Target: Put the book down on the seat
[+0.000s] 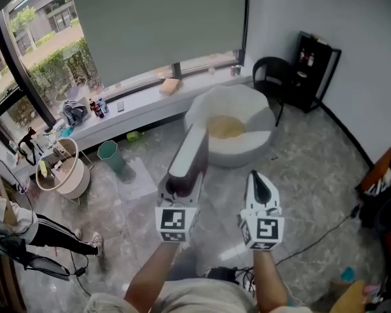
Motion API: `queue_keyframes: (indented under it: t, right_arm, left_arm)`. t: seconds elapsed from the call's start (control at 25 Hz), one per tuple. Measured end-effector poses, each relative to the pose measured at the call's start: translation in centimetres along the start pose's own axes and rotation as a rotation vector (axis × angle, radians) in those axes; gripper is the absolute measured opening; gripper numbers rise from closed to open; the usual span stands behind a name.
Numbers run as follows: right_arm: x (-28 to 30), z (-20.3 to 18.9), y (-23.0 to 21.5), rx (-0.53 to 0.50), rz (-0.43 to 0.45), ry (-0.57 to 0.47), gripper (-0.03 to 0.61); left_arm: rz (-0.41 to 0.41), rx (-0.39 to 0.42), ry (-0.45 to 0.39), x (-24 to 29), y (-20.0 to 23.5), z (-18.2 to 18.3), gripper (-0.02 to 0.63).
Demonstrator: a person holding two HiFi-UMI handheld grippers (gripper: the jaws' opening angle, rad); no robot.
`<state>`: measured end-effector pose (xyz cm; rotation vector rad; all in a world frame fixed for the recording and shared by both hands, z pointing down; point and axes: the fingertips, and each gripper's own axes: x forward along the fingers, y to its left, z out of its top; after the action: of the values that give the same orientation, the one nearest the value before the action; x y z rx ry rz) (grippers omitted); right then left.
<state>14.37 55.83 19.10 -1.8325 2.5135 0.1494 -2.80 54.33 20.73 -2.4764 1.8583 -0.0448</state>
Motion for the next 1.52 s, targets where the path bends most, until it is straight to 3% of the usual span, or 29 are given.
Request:
queue_keyframes:
  t: [0.48, 1.16, 1.52]
  right_arm:
    - [9.1, -1.8, -2.5, -0.030, -0.053, 0.024, 0.003]
    - [26.6, -3.2, 1.3, -0.045, -0.076, 0.049, 0.003]
    - [31.8, -5.5, -2.0, -0.029, -0.102, 0.067, 0.003]
  left_arm:
    - [-0.046, -0.023, -0.004, 10.0, 3.5, -1.2, 0.235]
    - [-0.100, -0.043, -0.002, 23.0, 15.1, -2.4, 0.235]
    - [-0.108, -0.046, 0.009, 29.2, 16.0, -3.7, 0.235]
